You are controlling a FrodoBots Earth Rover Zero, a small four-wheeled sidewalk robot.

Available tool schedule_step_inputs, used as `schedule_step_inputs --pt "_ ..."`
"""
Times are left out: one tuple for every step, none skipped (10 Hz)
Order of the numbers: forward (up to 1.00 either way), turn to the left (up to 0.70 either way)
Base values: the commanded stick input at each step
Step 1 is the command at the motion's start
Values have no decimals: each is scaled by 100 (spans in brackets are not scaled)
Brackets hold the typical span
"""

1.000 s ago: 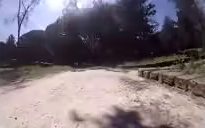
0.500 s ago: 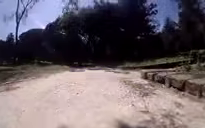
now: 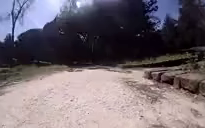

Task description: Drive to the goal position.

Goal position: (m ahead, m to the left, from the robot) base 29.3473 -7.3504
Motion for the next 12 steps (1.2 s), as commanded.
schedule_step_inputs --pt "70 3" --pt "70 0" --pt "70 0" --pt "70 0" --pt "70 0" --pt "70 0" --pt "70 0" --pt "70 0" --pt "70 0" --pt "72 0" --pt "85 0" --pt "85 0"
